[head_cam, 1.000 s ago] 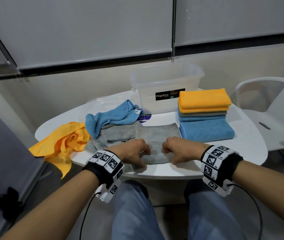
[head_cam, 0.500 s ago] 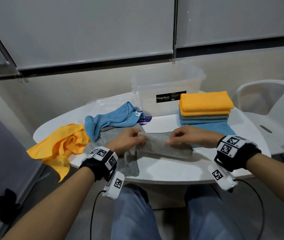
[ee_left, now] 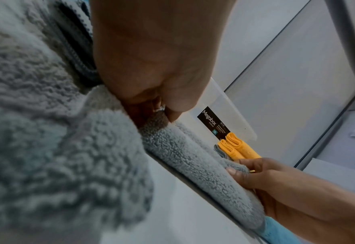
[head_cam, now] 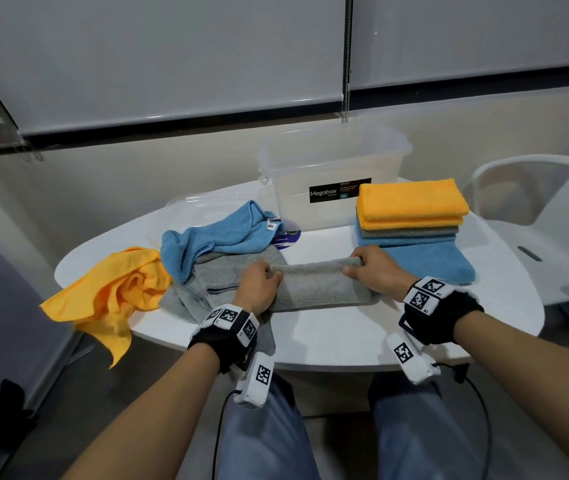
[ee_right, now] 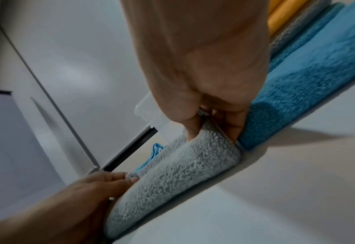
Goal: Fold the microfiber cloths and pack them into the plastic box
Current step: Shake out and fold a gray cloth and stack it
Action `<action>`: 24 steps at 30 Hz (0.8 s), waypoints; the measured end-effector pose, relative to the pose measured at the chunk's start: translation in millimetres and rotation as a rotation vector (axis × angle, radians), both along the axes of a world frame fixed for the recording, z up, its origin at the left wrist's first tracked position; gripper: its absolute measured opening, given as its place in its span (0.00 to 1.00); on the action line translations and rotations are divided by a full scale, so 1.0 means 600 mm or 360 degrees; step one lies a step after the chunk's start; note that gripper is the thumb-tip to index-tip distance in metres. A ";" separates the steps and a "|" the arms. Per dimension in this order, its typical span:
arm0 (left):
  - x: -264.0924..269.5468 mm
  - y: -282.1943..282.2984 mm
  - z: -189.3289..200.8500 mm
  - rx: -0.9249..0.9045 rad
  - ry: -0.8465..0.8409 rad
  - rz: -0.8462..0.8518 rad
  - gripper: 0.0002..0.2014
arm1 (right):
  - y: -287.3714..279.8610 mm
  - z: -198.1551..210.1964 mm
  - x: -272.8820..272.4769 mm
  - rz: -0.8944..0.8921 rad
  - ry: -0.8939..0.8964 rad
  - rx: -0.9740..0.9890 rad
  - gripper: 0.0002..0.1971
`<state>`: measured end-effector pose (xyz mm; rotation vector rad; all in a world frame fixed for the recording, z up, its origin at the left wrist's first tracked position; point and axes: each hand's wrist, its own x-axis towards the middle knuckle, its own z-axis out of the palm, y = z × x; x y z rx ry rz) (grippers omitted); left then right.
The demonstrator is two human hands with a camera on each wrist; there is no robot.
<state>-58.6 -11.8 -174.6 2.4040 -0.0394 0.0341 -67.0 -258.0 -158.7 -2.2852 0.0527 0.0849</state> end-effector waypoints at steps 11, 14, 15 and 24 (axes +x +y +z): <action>0.004 -0.006 -0.011 0.0001 -0.0009 0.0065 0.12 | 0.033 -0.004 0.003 0.0029 -0.0031 -0.0631 0.08; 0.008 -0.014 -0.017 0.0027 -0.0028 0.0101 0.11 | 0.041 0.002 0.005 0.0034 0.0001 -0.0739 0.07; 0.008 -0.017 -0.018 0.0044 -0.0019 0.0125 0.11 | 0.042 0.003 0.007 0.0040 0.0017 -0.0762 0.07; 0.008 -0.033 -0.015 0.0242 0.0033 0.0231 0.08 | 0.040 0.019 0.044 0.0099 0.0211 -0.0813 0.12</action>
